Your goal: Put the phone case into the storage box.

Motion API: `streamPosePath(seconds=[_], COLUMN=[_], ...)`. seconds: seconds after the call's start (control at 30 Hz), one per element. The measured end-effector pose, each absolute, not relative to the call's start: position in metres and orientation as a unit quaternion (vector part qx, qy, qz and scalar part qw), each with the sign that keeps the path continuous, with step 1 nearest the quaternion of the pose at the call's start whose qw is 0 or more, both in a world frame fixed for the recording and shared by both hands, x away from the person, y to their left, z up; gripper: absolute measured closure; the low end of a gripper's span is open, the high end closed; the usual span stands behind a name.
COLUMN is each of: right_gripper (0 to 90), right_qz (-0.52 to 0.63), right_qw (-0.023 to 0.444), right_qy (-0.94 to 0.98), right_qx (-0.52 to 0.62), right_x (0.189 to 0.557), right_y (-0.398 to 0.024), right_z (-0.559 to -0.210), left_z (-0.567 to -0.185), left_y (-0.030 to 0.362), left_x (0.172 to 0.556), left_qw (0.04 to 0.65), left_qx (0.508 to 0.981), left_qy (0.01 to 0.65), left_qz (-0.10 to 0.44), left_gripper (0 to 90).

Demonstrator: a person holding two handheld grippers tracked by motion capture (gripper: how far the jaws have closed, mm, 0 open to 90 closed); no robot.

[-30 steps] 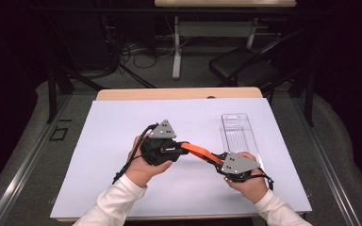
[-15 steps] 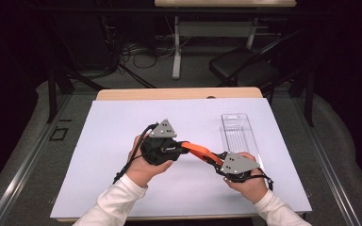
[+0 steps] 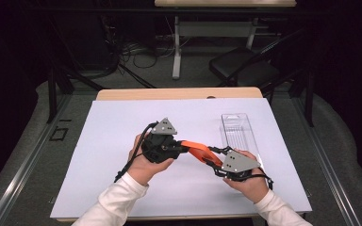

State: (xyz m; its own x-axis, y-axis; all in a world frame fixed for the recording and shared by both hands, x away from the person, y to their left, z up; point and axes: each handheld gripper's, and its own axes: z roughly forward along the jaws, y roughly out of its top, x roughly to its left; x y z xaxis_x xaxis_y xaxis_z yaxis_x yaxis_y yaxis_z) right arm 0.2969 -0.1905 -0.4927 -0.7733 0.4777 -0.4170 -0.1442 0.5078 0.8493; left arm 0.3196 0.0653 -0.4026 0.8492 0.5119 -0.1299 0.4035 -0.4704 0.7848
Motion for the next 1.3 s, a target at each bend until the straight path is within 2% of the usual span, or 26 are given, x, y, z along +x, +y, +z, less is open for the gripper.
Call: streamPosePath(seconds=[0.13,0.3,0.87,1.3], right_gripper=[51.8,48.3,45.7,46.9], right_qz=[0.49,0.489,0.495,0.482], right_qw=[0.326,0.333,0.352,0.37], right_qy=[0.801,0.798,0.787,0.786], right_qx=[0.109,0.113,0.111,0.116], right_x=[0.297,0.296,0.29,0.29], right_y=[-0.191,-0.191,-0.188,-0.186], right_z=[-0.49,-0.487,-0.476,-0.472], left_z=[-0.401,-0.401,-0.399,-0.402], left_y=[0.063,0.06,0.063,0.067], left_x=[0.322,0.326,0.334,0.339], left_qw=[0.428,0.417,0.406,0.388], left_qx=[0.858,0.86,0.84,0.828], left_qy=[0.275,0.287,0.359,0.401], left_qz=[0.065,0.067,0.042,0.054], left_gripper=[82.1,82.1,81.8,81.8])
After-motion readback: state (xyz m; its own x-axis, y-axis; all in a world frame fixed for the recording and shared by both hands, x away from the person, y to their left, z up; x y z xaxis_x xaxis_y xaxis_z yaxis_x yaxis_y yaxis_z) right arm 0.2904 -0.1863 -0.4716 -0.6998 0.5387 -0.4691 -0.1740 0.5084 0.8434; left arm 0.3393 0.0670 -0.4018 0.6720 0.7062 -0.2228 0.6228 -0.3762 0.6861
